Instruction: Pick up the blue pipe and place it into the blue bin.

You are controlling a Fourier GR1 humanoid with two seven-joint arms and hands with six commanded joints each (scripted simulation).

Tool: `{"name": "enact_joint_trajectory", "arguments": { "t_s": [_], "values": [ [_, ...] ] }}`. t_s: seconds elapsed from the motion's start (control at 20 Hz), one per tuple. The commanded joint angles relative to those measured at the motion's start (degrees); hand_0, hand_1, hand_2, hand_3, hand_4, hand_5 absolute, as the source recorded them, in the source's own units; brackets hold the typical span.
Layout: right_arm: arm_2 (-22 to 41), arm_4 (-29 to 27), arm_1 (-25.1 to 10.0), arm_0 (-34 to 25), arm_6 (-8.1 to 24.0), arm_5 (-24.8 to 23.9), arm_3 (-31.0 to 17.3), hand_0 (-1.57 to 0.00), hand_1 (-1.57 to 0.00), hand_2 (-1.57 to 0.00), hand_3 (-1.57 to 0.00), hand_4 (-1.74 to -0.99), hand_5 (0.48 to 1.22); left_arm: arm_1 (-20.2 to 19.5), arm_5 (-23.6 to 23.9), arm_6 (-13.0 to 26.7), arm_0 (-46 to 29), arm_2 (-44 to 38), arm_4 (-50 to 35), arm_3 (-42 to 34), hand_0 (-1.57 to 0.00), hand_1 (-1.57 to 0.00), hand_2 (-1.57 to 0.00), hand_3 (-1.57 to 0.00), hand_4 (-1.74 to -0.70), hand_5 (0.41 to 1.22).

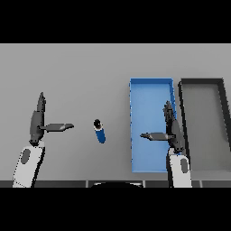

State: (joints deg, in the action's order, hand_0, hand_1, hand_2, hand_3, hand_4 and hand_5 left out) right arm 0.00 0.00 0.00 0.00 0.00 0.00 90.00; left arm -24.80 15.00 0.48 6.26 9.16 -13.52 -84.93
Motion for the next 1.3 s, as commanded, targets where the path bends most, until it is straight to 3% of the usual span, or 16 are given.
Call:
{"name": "enact_joint_trajectory", "arguments": {
  "t_s": [0.0,0.25,0.3,0.4,0.65,0.75,0.8,0.9,1.15,1.25],
  "values": [
    [0.0,0.0,0.0,-0.1,0.1,-0.1,-0.1,0.00,0.00,0.00,0.00,-1.210,0.594,0.0,0.0,-0.2,0.1,-0.1,0.0,0.1,0.00,0.00,0.00,0.00,-0.97,0.594],
    [-0.8,-0.2,-0.4,-2.2,1.4,-0.4,-1.4,0.00,0.00,0.00,0.00,-1.210,0.594,0.0,-0.3,-0.2,1.3,-0.4,-0.2,1.3,0.00,0.00,0.00,0.00,-0.97,0.594],
    [1.6,4.2,-4.2,-1.2,-1.9,1.0,0.4,0.00,0.00,0.00,0.00,-1.210,0.594,-3.9,-7.6,-3.2,1.1,1.9,0.2,1.3,0.00,0.00,0.00,0.00,-0.97,0.594],
    [5.1,9.5,-7.1,0.7,-4.7,2.0,3.0,0.00,0.00,0.00,0.00,-1.198,0.589,-8.6,-15.5,-5.8,0.6,2.9,-0.4,2.2,0.00,0.00,0.00,0.00,-0.97,0.596],
    [6.7,12.2,-8.6,2.0,-3.6,2.4,4.6,0.00,0.00,0.00,0.00,-1.187,0.585,-11.1,-21.1,-9.3,0.8,3.9,-0.3,3.0,0.00,0.00,0.00,0.00,-0.97,0.593],
    [6.5,12.6,-8.9,0.7,-2.0,2.1,4.2,0.00,0.00,0.00,0.00,-1.181,0.580,-12.2,-23.2,-10.2,-0.1,5.1,-0.7,-0.1,0.00,0.00,0.00,0.00,-0.97,0.586],
    [6.5,11.8,-8.6,1.8,-2.9,2.5,4.8,0.00,0.00,0.00,0.00,-1.187,0.579,-12.9,-24.8,-10.6,-1.3,5.9,-1.0,-1.7,0.00,0.00,0.00,0.00,-0.98,0.583],
    [6.4,11.4,-8.4,1.0,-2.6,2.7,4.6,0.00,0.00,0.00,0.00,-1.200,0.580,-14.3,-26.9,-9.2,-2.7,7.8,-1.1,-5.2,0.00,0.00,0.00,0.00,-0.99,0.566],
    [6.3,10.6,-8.2,1.1,-2.0,3.0,5.3,0.00,0.00,0.00,0.00,-1.228,0.573,-14.4,-28.6,-0.3,-3.7,14.2,1.3,-12.0,0.00,0.00,0.00,0.00,-1.05,0.483],
    [6.5,10.9,-8.5,1.6,-2.5,3.2,5.4,0.00,0.00,0.00,0.00,-1.219,0.572,-13.5,-29.3,-0.3,-4.0,16.7,3.4,-12.7,0.00,0.00,0.00,0.00,-1.08,0.472]
  ]
}}
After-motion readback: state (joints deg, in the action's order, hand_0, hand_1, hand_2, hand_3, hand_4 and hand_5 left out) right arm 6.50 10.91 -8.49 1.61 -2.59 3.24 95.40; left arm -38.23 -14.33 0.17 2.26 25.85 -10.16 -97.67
